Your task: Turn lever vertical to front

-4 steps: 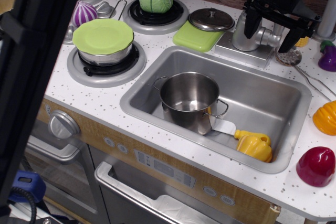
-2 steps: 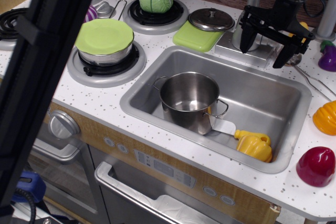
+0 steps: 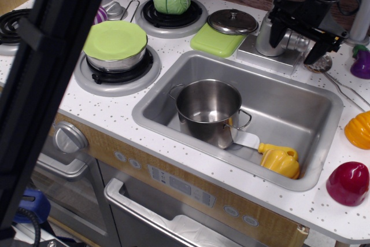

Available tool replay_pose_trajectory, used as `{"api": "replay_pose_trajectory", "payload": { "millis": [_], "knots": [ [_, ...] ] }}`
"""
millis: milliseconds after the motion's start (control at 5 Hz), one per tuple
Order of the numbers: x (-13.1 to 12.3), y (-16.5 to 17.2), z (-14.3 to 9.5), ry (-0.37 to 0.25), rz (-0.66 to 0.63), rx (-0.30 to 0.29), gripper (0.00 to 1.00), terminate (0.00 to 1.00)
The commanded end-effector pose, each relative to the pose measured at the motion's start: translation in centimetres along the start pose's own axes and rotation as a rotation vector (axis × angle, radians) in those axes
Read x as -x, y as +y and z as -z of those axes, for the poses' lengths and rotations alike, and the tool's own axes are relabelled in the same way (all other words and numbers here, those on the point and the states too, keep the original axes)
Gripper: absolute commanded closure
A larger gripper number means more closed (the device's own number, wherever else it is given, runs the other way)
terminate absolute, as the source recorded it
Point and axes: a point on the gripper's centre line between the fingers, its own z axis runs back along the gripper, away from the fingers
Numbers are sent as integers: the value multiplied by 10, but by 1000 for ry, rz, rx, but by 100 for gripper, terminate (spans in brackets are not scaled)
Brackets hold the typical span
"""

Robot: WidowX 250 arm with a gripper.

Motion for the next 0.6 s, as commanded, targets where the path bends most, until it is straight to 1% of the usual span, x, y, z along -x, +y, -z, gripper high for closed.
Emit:
{"api": "replay_pose_trajectory", "payload": {
  "millis": [0, 200, 400],
  "knots": [
    [-34, 7, -55, -181, -30, -13, 0, 0],
    [-42, 9, -60, -214, -19, -32, 0, 0],
    [-46, 13, -57, -231, -14, -35, 0, 0]
  ]
}}
